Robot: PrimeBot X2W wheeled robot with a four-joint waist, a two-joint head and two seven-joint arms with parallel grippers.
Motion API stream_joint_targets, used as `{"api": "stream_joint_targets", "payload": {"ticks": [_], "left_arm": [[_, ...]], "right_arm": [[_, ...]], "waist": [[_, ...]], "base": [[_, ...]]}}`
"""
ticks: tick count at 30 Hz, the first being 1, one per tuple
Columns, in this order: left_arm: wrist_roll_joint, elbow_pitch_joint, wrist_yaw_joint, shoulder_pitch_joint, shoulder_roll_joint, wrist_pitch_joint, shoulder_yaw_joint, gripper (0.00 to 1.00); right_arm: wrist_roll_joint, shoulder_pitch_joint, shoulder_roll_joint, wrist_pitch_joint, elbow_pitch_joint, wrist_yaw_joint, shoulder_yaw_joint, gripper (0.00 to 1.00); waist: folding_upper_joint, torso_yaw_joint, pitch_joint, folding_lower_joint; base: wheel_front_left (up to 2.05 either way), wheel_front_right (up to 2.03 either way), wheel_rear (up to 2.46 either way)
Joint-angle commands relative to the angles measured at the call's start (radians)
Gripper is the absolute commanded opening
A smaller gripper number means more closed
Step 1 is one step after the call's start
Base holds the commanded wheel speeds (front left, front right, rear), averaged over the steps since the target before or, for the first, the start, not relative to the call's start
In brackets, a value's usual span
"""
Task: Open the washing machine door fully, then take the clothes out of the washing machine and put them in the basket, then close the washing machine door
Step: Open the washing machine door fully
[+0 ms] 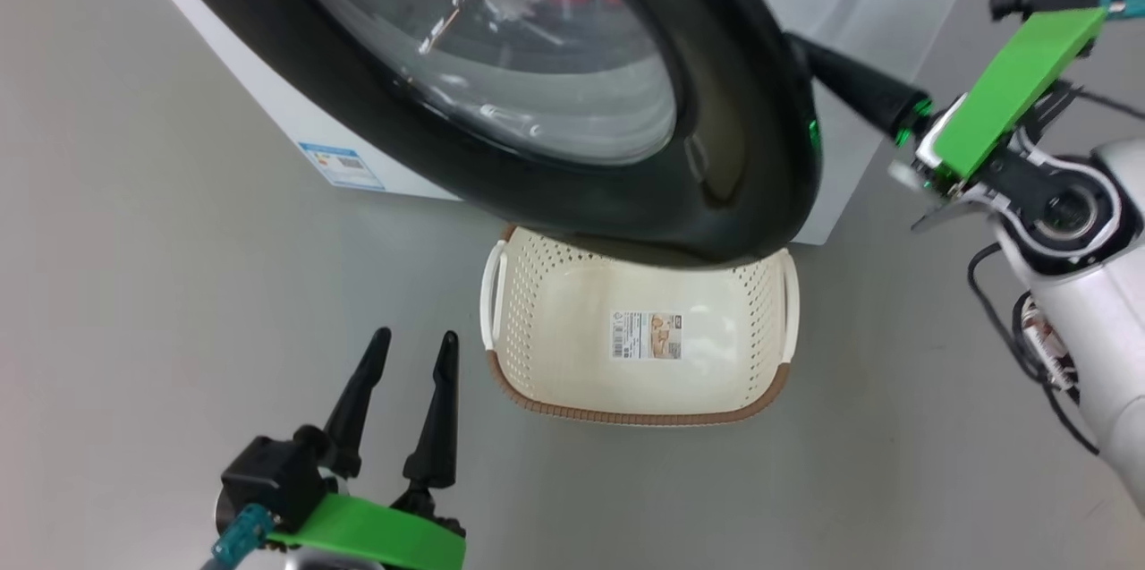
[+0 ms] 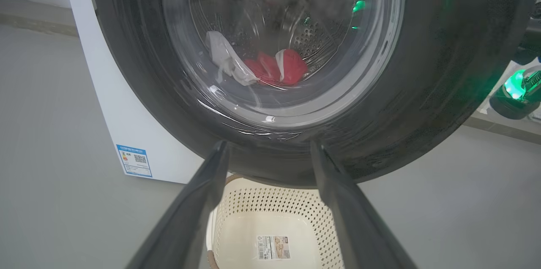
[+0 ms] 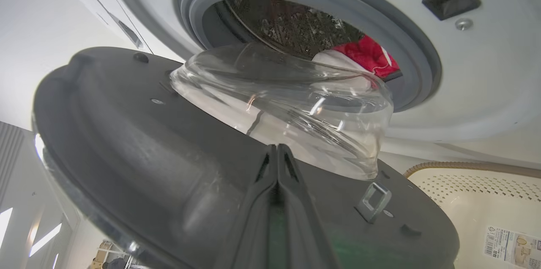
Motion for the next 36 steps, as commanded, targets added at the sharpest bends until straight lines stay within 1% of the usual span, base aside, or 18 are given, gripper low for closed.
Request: {"api": "stream_joint_targets", "payload": {"ticks": [1, 17, 24, 29, 30, 31, 33, 34, 36], "left_arm": [[0.011, -0.017, -0.006, 0.025, 0.011, -0.012, 0.037, 1.0], [0.019, -0.02, -0.006, 0.066, 0.011, -0.012, 0.044, 1.0], [0.016, -0.02, -0.005, 0.069, 0.011, -0.012, 0.042, 1.0], [0.019, -0.018, -0.01, 0.07, 0.011, -0.012, 0.048, 1.0], [0.021, -0.018, -0.012, 0.07, 0.011, -0.012, 0.048, 1.0], [0.023, -0.017, -0.015, 0.071, 0.011, -0.012, 0.049, 1.0], [0.027, -0.017, -0.018, 0.072, 0.011, -0.012, 0.052, 1.0], [0.029, -0.016, -0.02, 0.072, 0.011, -0.012, 0.053, 1.0], [0.033, -0.014, -0.024, 0.074, 0.011, -0.012, 0.056, 1.0]], "right_arm": [[-0.003, 0.04, 0.032, 0.018, -0.046, 0.008, 0.02, 0.0], [0.008, 0.162, 0.079, 0.108, -0.116, 0.008, 0.033, 0.0], [-0.016, 0.175, 0.085, 0.096, -0.121, 0.008, 0.013, 0.0], [-0.039, 0.188, 0.084, 0.065, -0.113, 0.008, -0.003, 0.0], [-0.044, 0.193, 0.083, 0.055, -0.111, 0.008, -0.007, 0.04], [-0.048, 0.198, 0.083, 0.044, -0.108, 0.008, -0.012, 0.11], [-0.055, 0.208, 0.08, 0.024, -0.103, 0.008, -0.021, 0.17], [-0.057, 0.214, 0.079, 0.014, -0.101, 0.008, -0.026, 0.22], [-0.058, 0.228, 0.076, -0.003, -0.099, 0.008, -0.035, 0.25]], "waist": [[-0.0001, -0.016, -0.028, 0.0], [-0.0001, -0.025, -0.082, 0.0], [-0.0001, -0.021, -0.089, 0.0], [-0.0001, -0.024, -0.098, 0.0], [-0.0001, -0.025, -0.1, 0.0], [-0.0001, -0.027, -0.102, 0.0], [-0.0001, -0.033, -0.106, 0.0], [-0.0001, -0.037, -0.109, 0.0], [-0.0001, -0.044, -0.113, 0.0]], "base": [[0.0, 0.0, 0.0], [0.0, 0.0, 0.0], [0.0, 0.0, 0.0], [0.0, 0.0, 0.0], [0.0, 0.0, 0.0], [0.0, 0.0, 0.0], [0.0, 0.0, 0.0], [0.0, 0.0, 0.0], [0.0, 0.0, 0.0]]}}
